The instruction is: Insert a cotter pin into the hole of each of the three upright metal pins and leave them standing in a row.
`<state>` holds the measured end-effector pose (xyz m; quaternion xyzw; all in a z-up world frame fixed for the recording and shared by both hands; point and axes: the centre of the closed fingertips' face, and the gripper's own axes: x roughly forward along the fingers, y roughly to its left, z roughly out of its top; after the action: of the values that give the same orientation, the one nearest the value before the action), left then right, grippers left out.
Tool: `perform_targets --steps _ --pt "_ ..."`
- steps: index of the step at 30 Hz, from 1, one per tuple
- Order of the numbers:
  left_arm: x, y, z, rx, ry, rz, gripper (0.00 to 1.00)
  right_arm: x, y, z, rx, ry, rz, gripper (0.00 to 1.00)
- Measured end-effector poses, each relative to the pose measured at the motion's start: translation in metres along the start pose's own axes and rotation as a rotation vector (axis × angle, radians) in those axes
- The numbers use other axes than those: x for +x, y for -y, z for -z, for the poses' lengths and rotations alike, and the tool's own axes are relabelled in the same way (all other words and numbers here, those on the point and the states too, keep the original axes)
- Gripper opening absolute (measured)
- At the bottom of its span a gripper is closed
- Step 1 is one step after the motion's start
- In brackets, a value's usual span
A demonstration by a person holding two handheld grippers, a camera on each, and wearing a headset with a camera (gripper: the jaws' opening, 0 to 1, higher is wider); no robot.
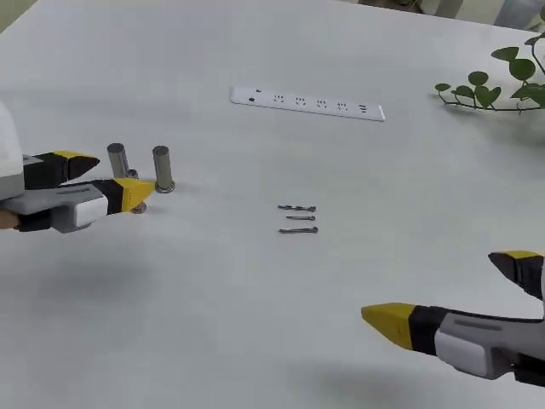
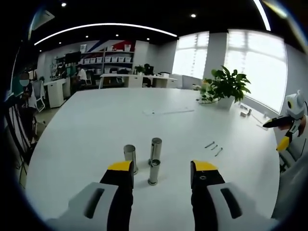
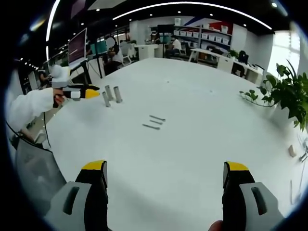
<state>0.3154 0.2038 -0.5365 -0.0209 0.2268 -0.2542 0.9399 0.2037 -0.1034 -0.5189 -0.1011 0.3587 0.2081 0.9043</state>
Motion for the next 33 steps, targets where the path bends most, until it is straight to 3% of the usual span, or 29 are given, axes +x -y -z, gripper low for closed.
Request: perform_targets --steps 6,24,33 --pt "0.01 -0.002 0.01 0.014 -0.034 0.01 0.37 -0.001 0.003 0.001 -0.001 -0.008 0.007 0.98" --pt "0.029 -0.013 0.022 0.004 -0.07 -0.007 0.17 0.008 -0.008 0.001 -0.017 -0.036 -0.027 0.98" --pt "0.033 -0.009 0.021 0.013 -0.061 0.006 0.07 0.009 -0.009 0.002 0.003 -0.039 -0.035 0.98"
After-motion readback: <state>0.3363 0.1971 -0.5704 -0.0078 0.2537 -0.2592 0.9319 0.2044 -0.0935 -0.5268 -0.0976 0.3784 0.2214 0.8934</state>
